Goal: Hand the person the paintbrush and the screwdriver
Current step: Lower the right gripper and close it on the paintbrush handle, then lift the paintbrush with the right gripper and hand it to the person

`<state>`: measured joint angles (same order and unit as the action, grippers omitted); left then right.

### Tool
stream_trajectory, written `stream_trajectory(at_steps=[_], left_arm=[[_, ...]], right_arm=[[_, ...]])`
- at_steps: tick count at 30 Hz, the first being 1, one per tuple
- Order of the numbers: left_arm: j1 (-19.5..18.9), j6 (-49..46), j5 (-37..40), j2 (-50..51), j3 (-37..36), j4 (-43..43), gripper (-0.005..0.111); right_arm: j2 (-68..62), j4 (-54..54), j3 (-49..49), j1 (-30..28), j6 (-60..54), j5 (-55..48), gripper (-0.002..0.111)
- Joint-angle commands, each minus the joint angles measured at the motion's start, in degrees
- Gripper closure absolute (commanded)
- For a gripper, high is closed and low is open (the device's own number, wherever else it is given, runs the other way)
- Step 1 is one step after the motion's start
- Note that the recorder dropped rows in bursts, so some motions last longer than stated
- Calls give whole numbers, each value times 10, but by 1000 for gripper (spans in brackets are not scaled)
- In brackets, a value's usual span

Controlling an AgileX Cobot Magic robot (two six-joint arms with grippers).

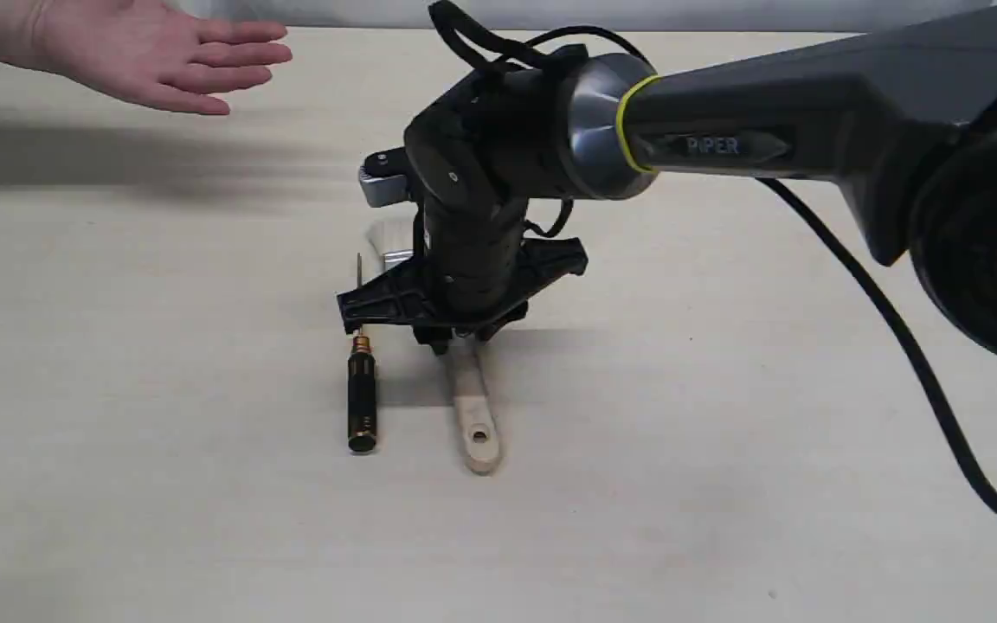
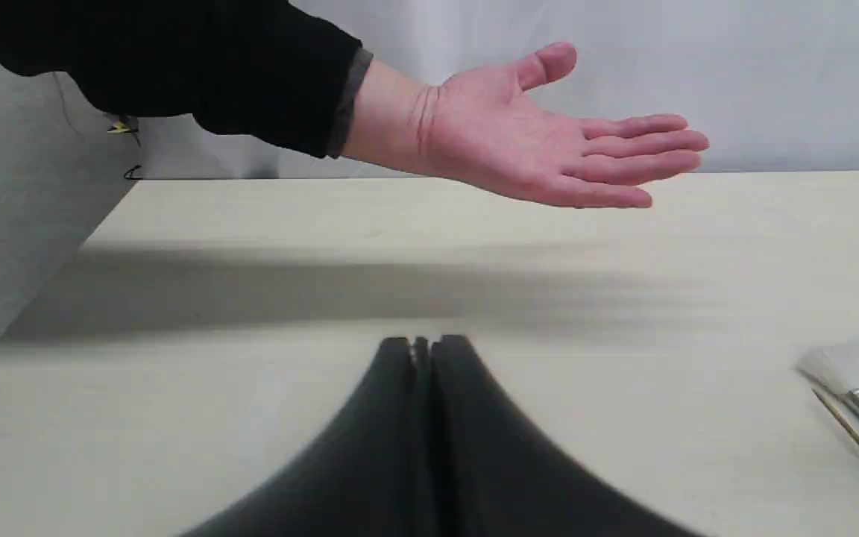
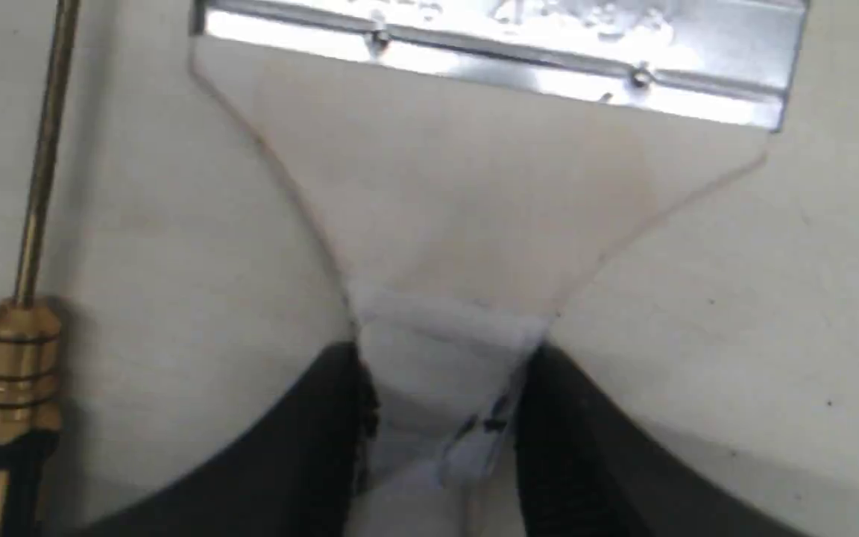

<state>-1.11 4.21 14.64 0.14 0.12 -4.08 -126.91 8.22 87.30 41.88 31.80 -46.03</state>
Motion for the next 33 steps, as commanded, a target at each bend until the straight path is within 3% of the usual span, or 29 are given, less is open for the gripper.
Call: stream_trajectory(at_steps=[1, 12, 18, 26, 33], left_arm=[[5, 1, -4, -1, -1, 1, 107], [5, 1, -4, -1, -1, 1, 107], [5, 1, -3, -1, -1, 2, 107], [5, 1, -3, -1, -1, 2, 107], [5, 1, -3, -1, -1, 2, 107]], right_arm=[[18, 9, -13, 2, -18, -22, 104], [227, -24, -13, 2, -53, -43, 104], [310, -119, -13, 2, -138, 81, 104], [280, -170, -13, 53, -276, 299, 104], [158, -176, 80, 56, -287, 305, 104]])
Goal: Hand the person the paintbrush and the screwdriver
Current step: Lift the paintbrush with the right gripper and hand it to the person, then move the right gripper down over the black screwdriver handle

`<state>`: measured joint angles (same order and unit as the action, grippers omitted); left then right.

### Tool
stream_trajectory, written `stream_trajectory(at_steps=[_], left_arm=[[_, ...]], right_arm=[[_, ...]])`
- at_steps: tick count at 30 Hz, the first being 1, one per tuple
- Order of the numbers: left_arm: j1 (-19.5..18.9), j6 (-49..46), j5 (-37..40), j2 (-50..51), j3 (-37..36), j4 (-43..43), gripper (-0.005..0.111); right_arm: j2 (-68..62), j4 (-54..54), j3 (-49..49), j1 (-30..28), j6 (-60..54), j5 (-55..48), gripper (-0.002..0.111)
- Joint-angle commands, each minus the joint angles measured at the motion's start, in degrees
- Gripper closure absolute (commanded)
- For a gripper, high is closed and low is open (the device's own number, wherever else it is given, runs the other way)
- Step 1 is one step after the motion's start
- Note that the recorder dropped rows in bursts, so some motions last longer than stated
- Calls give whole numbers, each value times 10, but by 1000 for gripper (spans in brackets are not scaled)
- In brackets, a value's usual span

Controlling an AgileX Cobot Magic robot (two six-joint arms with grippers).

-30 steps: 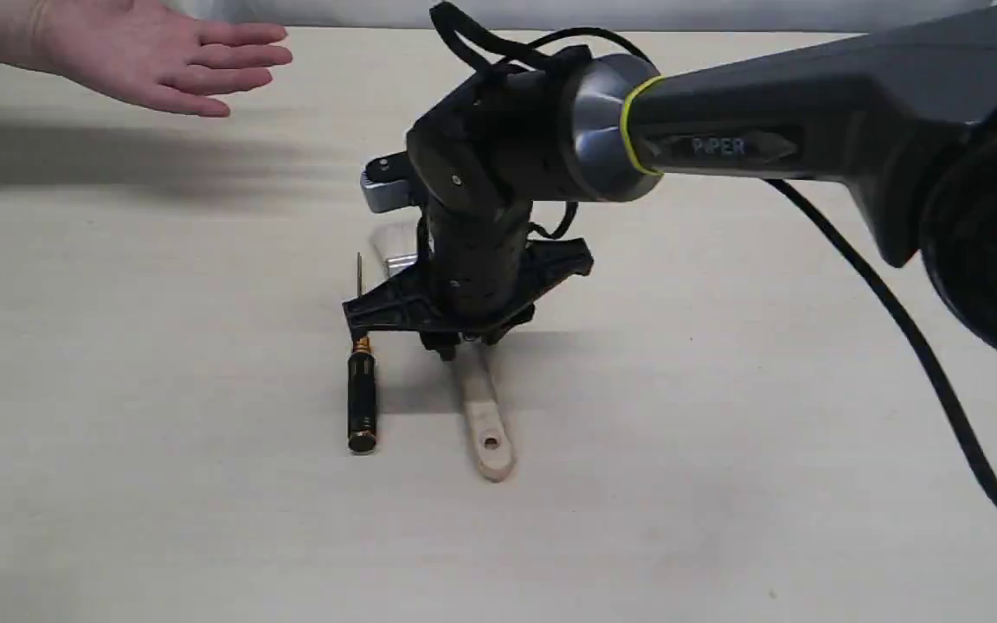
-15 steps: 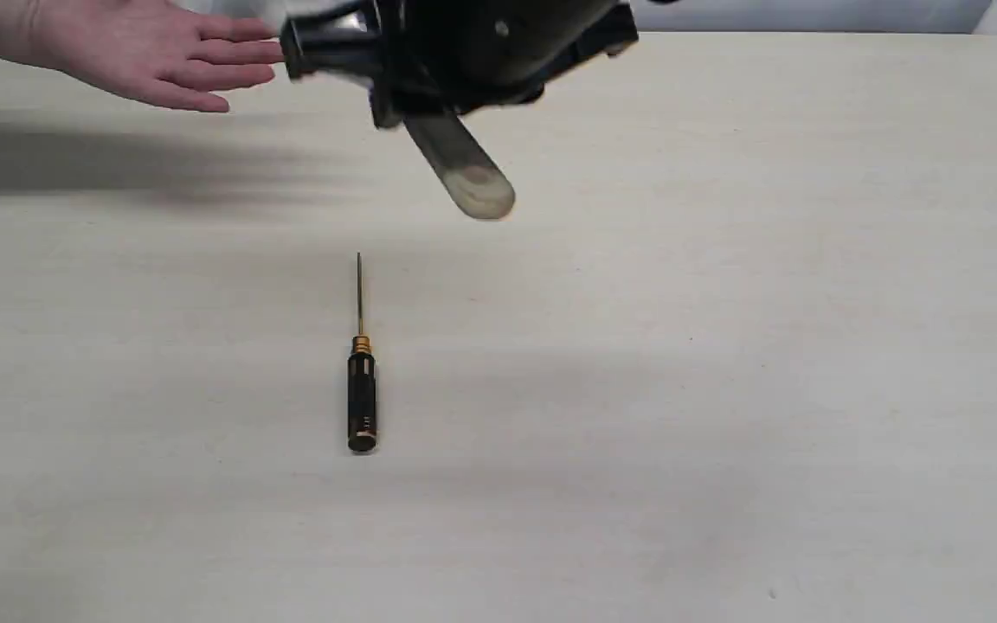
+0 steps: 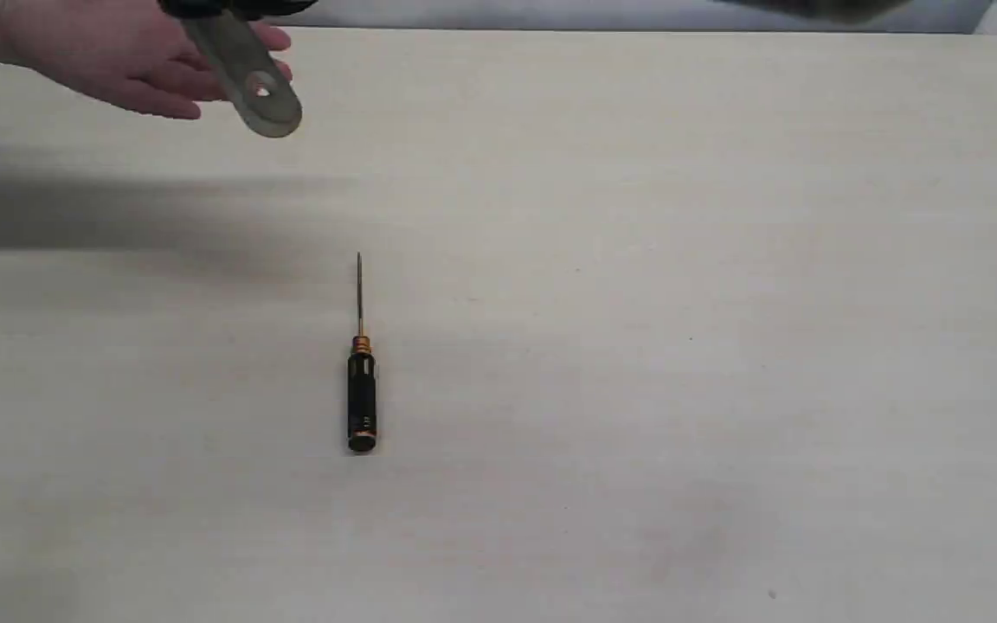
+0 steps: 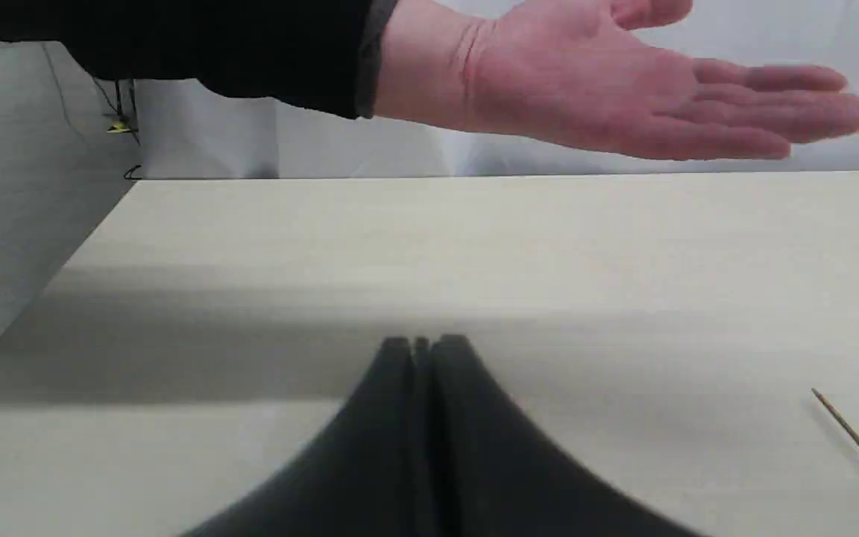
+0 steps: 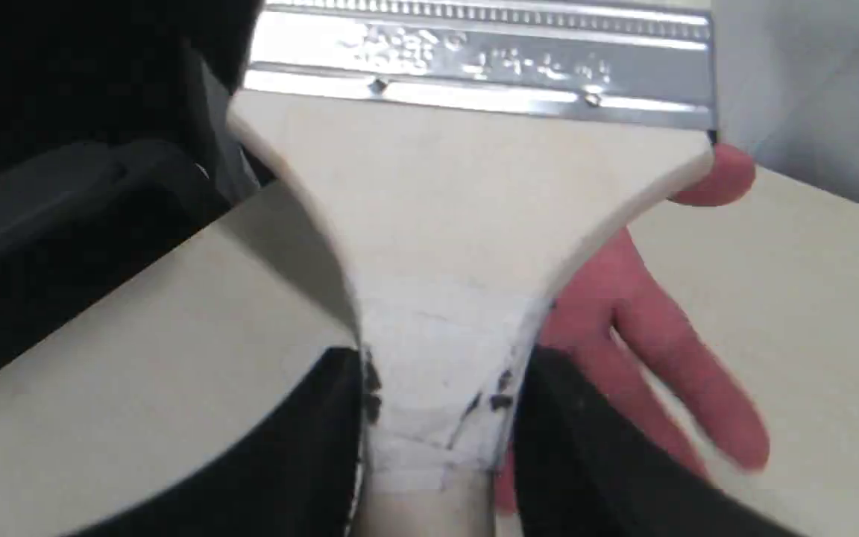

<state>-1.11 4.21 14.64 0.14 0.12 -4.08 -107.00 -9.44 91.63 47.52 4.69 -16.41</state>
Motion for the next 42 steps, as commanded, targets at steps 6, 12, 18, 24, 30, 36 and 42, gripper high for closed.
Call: stream_trajectory(at_steps=[6, 12, 18, 24, 30, 36, 42], left_arm=[[5, 1, -3, -1, -1, 2, 107], [5, 1, -4, -1, -1, 1, 107], [5, 1, -4, -1, -1, 1, 107], [5, 1, -4, -1, -1, 1, 107], [5, 1, -4, -1, -1, 1, 107], [5, 1, -4, -1, -1, 1, 107], [5, 1, -3, -1, -1, 2, 107]], right_arm=[[-140, 0, 122, -1, -47, 38, 104], [-196, 0, 144, -1, -47, 55, 101], [-194, -27, 144, -1, -47, 7, 58], [-134, -30, 144, -1, -47, -108, 43], [-36, -34, 144, -1, -33, -221, 43], [32, 3, 144, -1, 58, -318, 48], [32, 110, 144, -1, 132, -451, 58]])
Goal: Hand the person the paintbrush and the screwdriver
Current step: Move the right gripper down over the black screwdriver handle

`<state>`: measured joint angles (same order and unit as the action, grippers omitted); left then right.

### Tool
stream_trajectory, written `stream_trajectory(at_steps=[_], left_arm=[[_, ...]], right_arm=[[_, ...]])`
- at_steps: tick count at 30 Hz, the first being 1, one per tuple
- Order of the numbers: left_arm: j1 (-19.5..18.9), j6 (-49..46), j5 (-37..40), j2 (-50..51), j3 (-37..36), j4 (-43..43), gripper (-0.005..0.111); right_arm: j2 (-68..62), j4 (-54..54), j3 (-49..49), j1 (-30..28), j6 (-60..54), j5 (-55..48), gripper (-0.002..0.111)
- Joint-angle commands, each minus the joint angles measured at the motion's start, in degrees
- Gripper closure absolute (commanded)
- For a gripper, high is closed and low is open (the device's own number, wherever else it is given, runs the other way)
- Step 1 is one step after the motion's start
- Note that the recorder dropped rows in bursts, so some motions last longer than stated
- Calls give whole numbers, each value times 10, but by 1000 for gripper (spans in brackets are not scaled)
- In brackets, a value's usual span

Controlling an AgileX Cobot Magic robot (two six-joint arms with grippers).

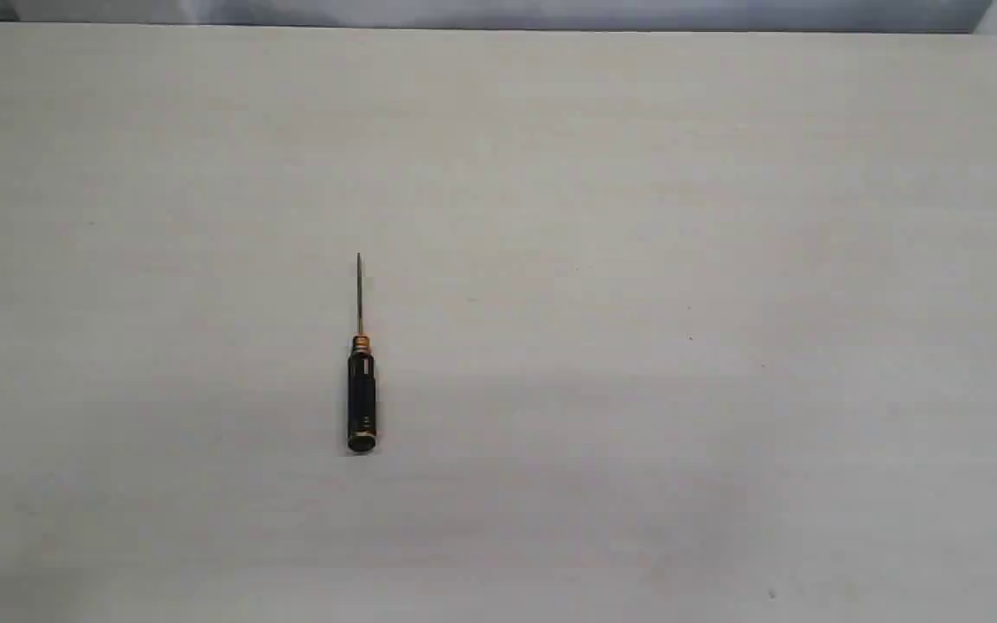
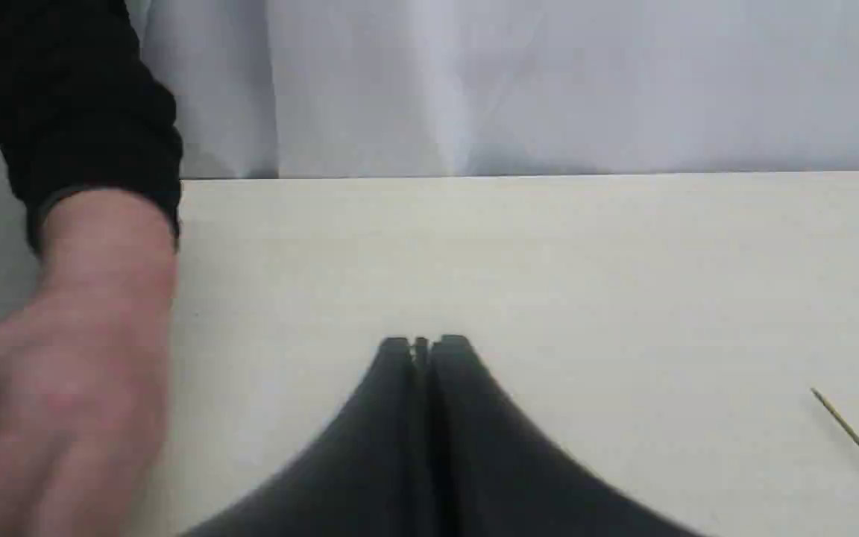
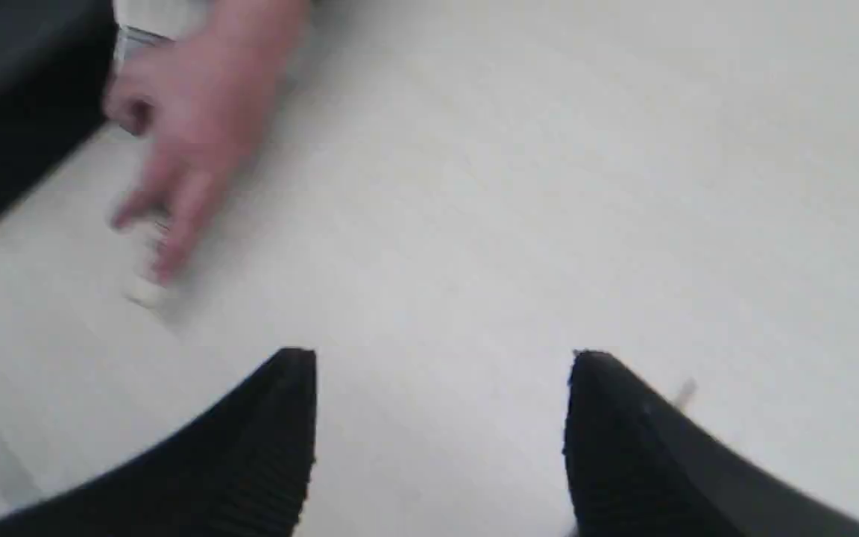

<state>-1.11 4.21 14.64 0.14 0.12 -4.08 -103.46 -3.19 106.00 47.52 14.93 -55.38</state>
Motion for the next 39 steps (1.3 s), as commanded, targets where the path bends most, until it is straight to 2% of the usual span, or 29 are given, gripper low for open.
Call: stream_trajectory(at_steps=[1, 8, 24, 34, 37, 39], left_arm=[[5, 1, -3, -1, -1, 2, 107], [5, 1, -3, -1, -1, 2, 107], [5, 1, -3, -1, -1, 2, 107], [5, 1, -3, -1, -1, 1, 107], [5, 1, -3, -1, -1, 1, 107], [5, 1, -3, -1, -1, 1, 107]], right_arm=[[-9, 55, 0, -1, 38, -78, 58], [-61, 52, 0, -1, 53, -89, 58], [-273, 26, 0, -1, 56, -72, 58], [-332, 22, 0, -1, 57, -51, 58], [-340, 22, 0, -1, 58, -51, 64], [-340, 22, 0, -1, 58, -55, 73]])
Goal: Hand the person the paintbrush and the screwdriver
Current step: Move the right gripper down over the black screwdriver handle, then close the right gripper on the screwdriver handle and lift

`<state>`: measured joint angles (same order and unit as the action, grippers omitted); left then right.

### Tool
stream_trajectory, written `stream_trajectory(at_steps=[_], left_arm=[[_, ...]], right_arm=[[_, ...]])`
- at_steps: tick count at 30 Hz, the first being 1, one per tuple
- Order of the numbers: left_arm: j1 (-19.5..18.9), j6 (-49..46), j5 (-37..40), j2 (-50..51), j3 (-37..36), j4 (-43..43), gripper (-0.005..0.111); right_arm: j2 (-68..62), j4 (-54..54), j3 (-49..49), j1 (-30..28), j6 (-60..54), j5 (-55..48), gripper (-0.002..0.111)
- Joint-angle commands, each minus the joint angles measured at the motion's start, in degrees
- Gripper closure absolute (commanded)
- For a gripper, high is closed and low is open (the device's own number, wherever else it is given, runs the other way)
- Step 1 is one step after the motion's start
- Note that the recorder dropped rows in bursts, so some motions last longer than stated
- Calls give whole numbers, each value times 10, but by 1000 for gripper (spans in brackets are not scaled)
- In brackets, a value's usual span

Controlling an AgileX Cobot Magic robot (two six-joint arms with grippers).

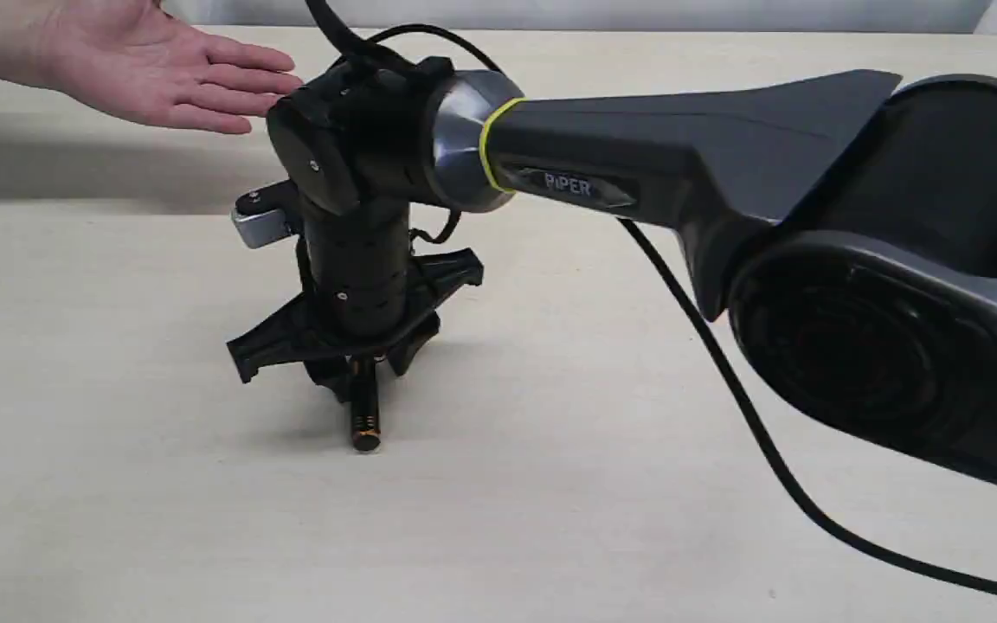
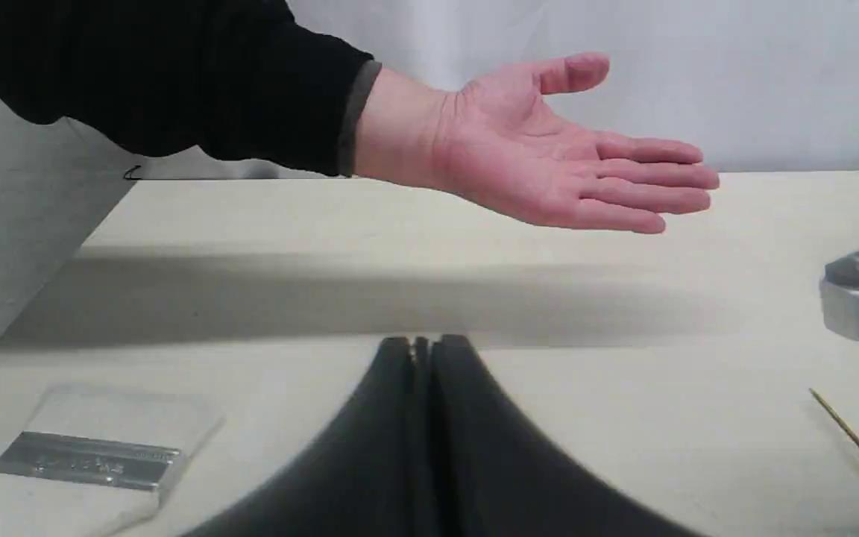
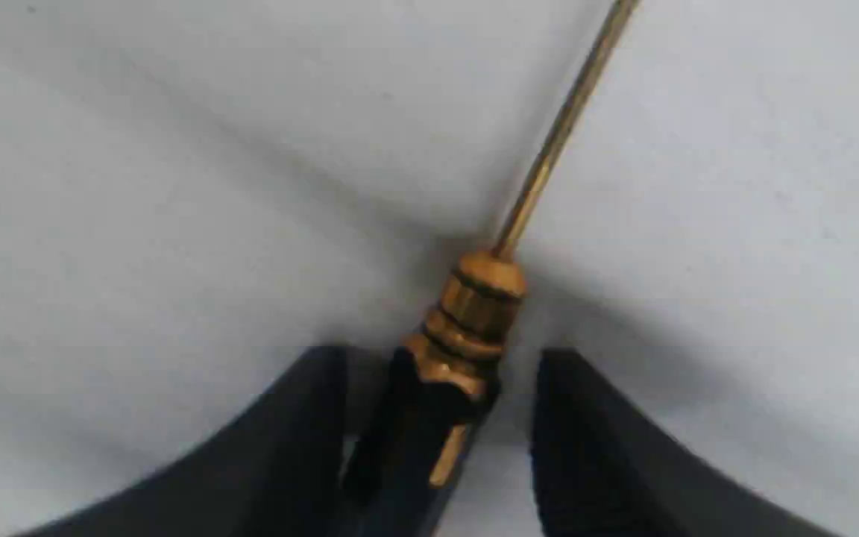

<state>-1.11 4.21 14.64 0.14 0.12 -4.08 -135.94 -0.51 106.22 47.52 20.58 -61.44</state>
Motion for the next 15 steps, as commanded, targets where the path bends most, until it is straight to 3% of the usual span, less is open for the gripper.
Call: stream_trajectory(at_steps=[1, 5, 9, 15], left_arm=[[5, 1, -3, -1, -1, 1, 107], [5, 1, -3, -1, -1, 1, 107], [5, 1, -3, -1, -1, 1, 107], [5, 1, -3, -1, -1, 1, 107]], right_arm=[[-16, -5, -2, -1, 0, 0, 81], [-7, -4, -2, -1, -4, -36, 104], [14, -4, -2, 6, -20, -84, 104], [100, 5, -2, 47, -34, -68, 104]])
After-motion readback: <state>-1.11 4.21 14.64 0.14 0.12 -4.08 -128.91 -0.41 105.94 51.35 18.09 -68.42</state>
